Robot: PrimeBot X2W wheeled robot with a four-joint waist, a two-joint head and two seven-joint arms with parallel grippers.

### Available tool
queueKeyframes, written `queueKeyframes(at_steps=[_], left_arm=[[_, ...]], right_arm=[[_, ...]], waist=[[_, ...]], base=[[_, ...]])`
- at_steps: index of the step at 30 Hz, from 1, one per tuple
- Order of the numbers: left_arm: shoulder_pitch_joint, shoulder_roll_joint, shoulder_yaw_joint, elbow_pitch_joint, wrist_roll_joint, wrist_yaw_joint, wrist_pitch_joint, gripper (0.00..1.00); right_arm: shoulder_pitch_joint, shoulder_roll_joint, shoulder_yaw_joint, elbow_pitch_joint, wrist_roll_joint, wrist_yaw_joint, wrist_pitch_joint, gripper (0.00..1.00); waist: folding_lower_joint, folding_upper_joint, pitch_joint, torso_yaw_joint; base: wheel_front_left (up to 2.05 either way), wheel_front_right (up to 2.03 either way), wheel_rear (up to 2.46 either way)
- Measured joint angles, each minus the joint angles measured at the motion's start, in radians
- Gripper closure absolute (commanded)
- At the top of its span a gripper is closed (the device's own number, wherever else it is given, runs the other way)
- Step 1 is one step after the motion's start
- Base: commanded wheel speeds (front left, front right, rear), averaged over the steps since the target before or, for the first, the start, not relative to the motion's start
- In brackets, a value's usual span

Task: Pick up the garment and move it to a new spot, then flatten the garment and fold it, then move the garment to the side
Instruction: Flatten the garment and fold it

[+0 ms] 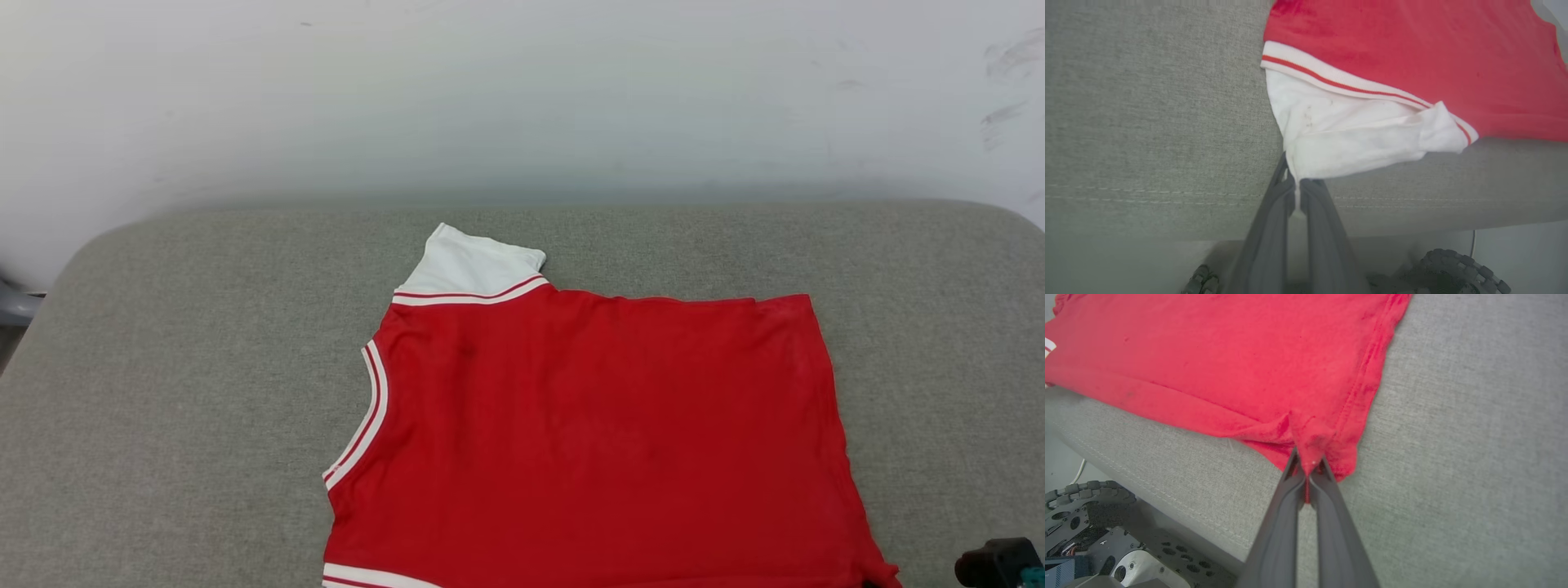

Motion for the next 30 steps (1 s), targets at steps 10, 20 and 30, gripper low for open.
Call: queueKeyframes(at_steps=[10, 20, 30], left_arm=[[-0.177, 0.017, -0.019, 0.046, 0.103, -0.053, 0.011, 1.0], [-0.48, 0.007, -0.037, 0.175, 0.187, -0.162, 0.082, 1.0], [-0.745, -0.069, -0.074, 0.488, 0.233, -0.298, 0.12, 1.0]], right_arm=[[0.037, 0.03, -0.144, -0.11, -0.049, 0.0, 0.104, 1.0], [-0.041, 0.065, -0.221, -0.181, -0.054, 0.0, 0.174, 1.0], [-0.312, 0.119, -0.138, -0.05, -0.051, 0.0, 0.22, 1.0]], waist=[[0.0001, 0.0, 0.011, 0.0], [0.0003, 0.0, 0.084, -0.021], [0.0005, 0.0, 0.242, -0.053]], base=[[0.0, 0.0, 0.0], [0.0, 0.0, 0.0], [0.0, 0.0, 0.0]])
